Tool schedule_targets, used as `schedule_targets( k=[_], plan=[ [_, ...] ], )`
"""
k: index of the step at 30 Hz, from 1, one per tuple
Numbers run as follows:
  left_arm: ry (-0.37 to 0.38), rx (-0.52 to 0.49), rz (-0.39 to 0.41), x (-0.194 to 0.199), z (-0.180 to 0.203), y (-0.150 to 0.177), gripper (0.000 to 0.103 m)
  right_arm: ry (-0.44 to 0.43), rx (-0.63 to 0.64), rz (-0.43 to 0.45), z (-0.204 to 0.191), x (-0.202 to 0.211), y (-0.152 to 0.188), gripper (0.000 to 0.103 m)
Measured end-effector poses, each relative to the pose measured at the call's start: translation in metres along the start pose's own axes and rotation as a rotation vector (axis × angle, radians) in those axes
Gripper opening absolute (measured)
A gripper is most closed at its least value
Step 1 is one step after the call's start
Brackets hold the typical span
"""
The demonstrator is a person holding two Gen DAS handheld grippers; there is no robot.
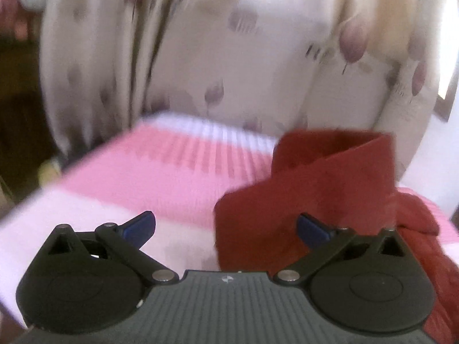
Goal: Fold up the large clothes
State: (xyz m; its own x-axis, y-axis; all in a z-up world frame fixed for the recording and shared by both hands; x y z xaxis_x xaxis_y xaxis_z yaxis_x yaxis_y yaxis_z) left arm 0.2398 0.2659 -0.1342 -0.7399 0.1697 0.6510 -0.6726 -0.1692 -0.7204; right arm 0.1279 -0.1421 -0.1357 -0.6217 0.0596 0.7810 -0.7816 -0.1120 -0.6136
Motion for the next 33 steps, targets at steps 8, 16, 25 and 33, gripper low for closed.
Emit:
schedule_targets(
  k=[8, 16, 25, 33],
  plan=[
    [0.134, -0.117, -0.069, -0.043, 0.024, 0.018, 0.039, 0.011, 0.039, -0.045, -0.013, -0.013, 0.009, 0.103],
    [-0.094, 0.061, 0.043, 0.021, -0.021, -0.011, 0.007, 0.030, 0.019, -0.028, -0.005, -0.011, 0.005, 0.103],
    [-0.667, 0.091, 0.085, 0.097, -0.113, -0.042, 0.033, -0.051, -0.007, 0.024, 0.008, -0.013, -0.032, 0.103],
    [-0.498, 0.073, 0.257, 0.113, -0.051, -0.044, 0.102, -0.128, 0.125, 0.099, -0.036, -0.052, -0.093, 0.103]
  ],
)
Point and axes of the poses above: each gripper's, at about its wrist camera, not at the fingertips, and x roughly against the way its jaws point, z to its right, y to its underside, the point moved 10 cm from there along -x, roughly the way its jaws point, and after that the axes turned 11 degrees about -z, right-handed, at the moved point
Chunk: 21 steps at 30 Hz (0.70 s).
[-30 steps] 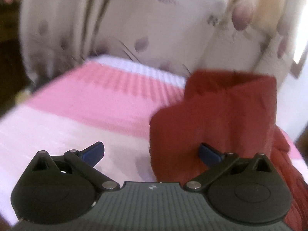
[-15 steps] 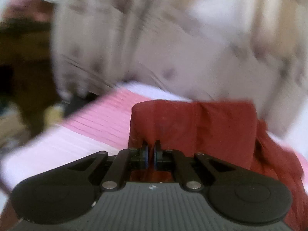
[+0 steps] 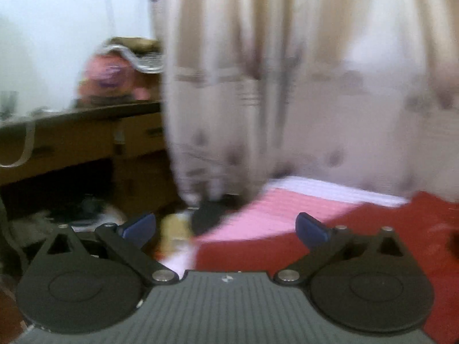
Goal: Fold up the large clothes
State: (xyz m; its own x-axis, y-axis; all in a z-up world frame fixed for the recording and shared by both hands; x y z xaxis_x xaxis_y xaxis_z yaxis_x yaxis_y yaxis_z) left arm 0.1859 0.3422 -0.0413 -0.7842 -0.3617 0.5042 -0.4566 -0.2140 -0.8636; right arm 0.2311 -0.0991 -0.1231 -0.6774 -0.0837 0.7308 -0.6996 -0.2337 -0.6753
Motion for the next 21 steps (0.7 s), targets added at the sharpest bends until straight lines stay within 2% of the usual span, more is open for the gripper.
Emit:
schedule_targets(
  k=[2, 5, 8, 9, 10, 11, 12, 13, 14, 15, 18, 21],
  plan=[
    [0.090, -0.017, -0.022, 0.012, 0.033, 0.009, 0.102, 0.020, 0.058, 0.016, -0.013, -0.022, -0.017, 0.103],
    [0.254, -0.027, -0.051, 0.035, 0.083, 0.030, 0.103, 0.134, 0.166, 0.032, -0.026, -0.060, -0.039, 0.103],
    [0.370, -0.034, -0.081, 0.052, 0.123, 0.050, 0.103, 0.223, 0.241, -0.020, -0.030, -0.105, -0.050, 0.101],
    [0.404, -0.032, -0.095, 0.054, 0.134, 0.054, 0.103, 0.247, 0.260, -0.040, -0.029, -0.121, -0.052, 0.095],
    [0.429, -0.038, -0.112, 0.056, 0.146, 0.057, 0.103, 0.239, 0.274, -0.047, -0.027, -0.131, -0.053, 0.059],
    [0.444, -0.054, -0.122, 0.057, 0.155, 0.063, 0.103, 0.203, 0.252, -0.065, -0.020, -0.139, -0.054, 0.016],
    [0.454, -0.075, -0.122, 0.062, 0.162, 0.067, 0.103, 0.178, 0.188, -0.098, -0.005, -0.141, -0.056, 0.013],
    [0.455, -0.102, -0.112, 0.066, 0.169, 0.068, 0.103, 0.148, 0.117, -0.084, 0.012, -0.134, -0.060, 0.013],
    [0.446, -0.131, -0.096, 0.069, 0.174, 0.068, 0.103, 0.117, 0.060, -0.038, 0.033, -0.117, -0.065, 0.013],
    [0.440, -0.159, -0.077, 0.072, 0.177, 0.066, 0.103, 0.125, 0.022, 0.022, 0.060, -0.091, -0.067, 0.013],
    [0.439, -0.203, -0.038, 0.080, 0.181, 0.062, 0.103, 0.211, -0.122, 0.162, 0.161, -0.001, -0.055, 0.013],
    [0.463, -0.209, -0.058, 0.081, 0.191, 0.061, 0.103, 0.336, -0.281, 0.238, 0.274, 0.084, -0.018, 0.013]
  ],
)
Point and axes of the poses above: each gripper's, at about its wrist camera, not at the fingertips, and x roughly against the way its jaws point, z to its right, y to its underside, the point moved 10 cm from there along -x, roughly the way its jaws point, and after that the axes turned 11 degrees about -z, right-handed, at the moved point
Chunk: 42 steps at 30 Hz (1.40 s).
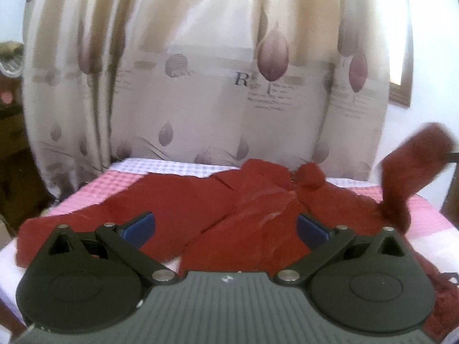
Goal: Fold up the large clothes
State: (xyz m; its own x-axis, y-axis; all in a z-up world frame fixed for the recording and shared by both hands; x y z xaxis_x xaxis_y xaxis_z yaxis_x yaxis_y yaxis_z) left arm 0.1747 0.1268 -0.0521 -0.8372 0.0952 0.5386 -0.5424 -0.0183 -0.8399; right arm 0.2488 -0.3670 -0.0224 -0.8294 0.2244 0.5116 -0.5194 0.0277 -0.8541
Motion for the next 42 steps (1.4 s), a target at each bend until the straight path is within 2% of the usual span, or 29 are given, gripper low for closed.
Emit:
schedule_targets(
  k=[3, 6, 8, 10, 11, 12, 13, 15, 16, 17, 19, 21, 23, 26, 30, 31, 32, 34, 35, 37, 40, 42],
  plan=[
    [0.002, 0.001, -0.017, -0.005, 0.010, 0.002, 0.103, 0.123, -0.148, -0.031, 0.124, 0.022, 0.021, 0.013],
    [0.031, 0.001, -0.046, -0.011, 0.023, 0.009, 0.103, 0.119, -0.338, -0.132, 0.211, 0.015, 0.072, 0.013],
    [0.053, -0.005, -0.084, -0.020, 0.034, 0.017, 0.103, 0.101, -0.463, -0.215, 0.246, 0.000, 0.117, 0.013],
    [0.058, -0.011, -0.116, -0.029, 0.043, 0.024, 0.103, 0.084, -0.577, -0.251, 0.267, -0.012, 0.162, 0.013],
    [0.051, -0.016, -0.124, -0.032, 0.046, 0.027, 0.103, 0.040, -0.654, -0.260, 0.273, -0.017, 0.180, 0.016],
    [0.043, -0.022, -0.132, -0.036, 0.049, 0.030, 0.103, -0.047, -0.759, -0.244, 0.279, -0.020, 0.198, 0.016],
    [0.040, -0.027, -0.143, -0.038, 0.052, 0.032, 0.103, -0.095, -0.843, -0.217, 0.280, -0.019, 0.210, 0.016],
    [0.050, -0.033, -0.154, -0.041, 0.058, 0.036, 0.103, -0.167, -0.963, -0.173, 0.282, -0.014, 0.230, 0.031],
    [0.052, -0.037, -0.154, -0.042, 0.062, 0.036, 0.103, -0.201, -0.997, -0.148, 0.280, -0.009, 0.237, 0.051],
    [0.050, -0.046, -0.153, -0.042, 0.066, 0.037, 0.103, -0.232, -1.031, -0.122, 0.276, -0.005, 0.242, 0.079],
    [0.045, -0.073, -0.152, -0.043, 0.075, 0.037, 0.103, -0.278, -1.099, -0.072, 0.273, 0.001, 0.250, 0.097],
    [0.047, -0.096, -0.153, -0.045, 0.086, 0.038, 0.103, -0.263, -1.108, -0.067, 0.264, 0.003, 0.257, 0.096],
    [0.046, -0.122, -0.151, -0.049, 0.096, 0.040, 0.103, -0.212, -1.056, -0.077, 0.262, -0.003, 0.255, 0.095],
    [0.031, -0.147, -0.136, -0.053, 0.106, 0.043, 0.103, -0.118, -0.977, -0.091, 0.263, -0.023, 0.244, 0.095],
    [0.043, -0.148, -0.134, -0.065, 0.113, 0.048, 0.103, 0.043, -0.890, -0.162, 0.265, -0.053, 0.229, 0.095],
    [0.040, -0.147, -0.121, -0.068, 0.113, 0.049, 0.103, 0.080, -0.843, -0.182, 0.263, -0.061, 0.223, 0.091],
    [0.035, -0.144, -0.108, -0.072, 0.113, 0.048, 0.102, 0.103, -0.794, -0.204, 0.259, -0.069, 0.217, 0.076],
    [0.038, -0.122, -0.086, -0.080, 0.110, 0.049, 0.102, 0.172, -0.698, -0.266, 0.252, -0.087, 0.213, 0.062],
    [0.030, -0.115, -0.083, -0.084, 0.108, 0.050, 0.102, 0.193, -0.667, -0.262, 0.250, -0.091, 0.209, 0.055],
    [0.007, -0.103, -0.110, -0.094, 0.103, 0.055, 0.102, 0.199, -0.639, -0.272, 0.247, -0.098, 0.208, 0.050],
    [0.012, -0.085, -0.173, -0.109, 0.099, 0.068, 0.102, 0.217, -0.594, -0.272, 0.241, -0.104, 0.206, 0.043],
    [-0.001, -0.079, -0.201, -0.115, 0.098, 0.075, 0.102, 0.231, -0.555, -0.267, 0.235, -0.099, 0.203, 0.041]
  ],
)
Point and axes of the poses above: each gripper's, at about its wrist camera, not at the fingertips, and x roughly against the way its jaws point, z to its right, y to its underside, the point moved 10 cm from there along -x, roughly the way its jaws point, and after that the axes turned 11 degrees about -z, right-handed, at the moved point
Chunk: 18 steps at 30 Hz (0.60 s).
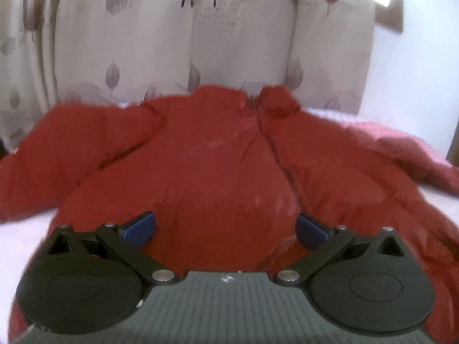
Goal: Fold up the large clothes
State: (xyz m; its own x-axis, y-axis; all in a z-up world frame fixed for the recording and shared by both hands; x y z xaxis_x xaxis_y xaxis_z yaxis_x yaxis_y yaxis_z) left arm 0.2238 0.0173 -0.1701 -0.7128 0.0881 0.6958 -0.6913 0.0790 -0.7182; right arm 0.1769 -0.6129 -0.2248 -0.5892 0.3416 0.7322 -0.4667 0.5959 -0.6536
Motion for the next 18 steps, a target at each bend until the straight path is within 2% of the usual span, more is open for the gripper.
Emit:
schedule_targets(
  k=[7, 18],
  plan=[
    [-0.017, -0.045, 0.003, -0.0004, 0.0048, 0.0043, 0.103, 0.006, 0.033, 0.011, -0.0056, 0.0015, -0.0002, 0.041],
    [-0.007, -0.040, -0.005, -0.0021, 0.0057, 0.0060, 0.103, 0.001, 0.030, 0.011, -0.0059, 0.0004, -0.0001, 0.041]
  ],
)
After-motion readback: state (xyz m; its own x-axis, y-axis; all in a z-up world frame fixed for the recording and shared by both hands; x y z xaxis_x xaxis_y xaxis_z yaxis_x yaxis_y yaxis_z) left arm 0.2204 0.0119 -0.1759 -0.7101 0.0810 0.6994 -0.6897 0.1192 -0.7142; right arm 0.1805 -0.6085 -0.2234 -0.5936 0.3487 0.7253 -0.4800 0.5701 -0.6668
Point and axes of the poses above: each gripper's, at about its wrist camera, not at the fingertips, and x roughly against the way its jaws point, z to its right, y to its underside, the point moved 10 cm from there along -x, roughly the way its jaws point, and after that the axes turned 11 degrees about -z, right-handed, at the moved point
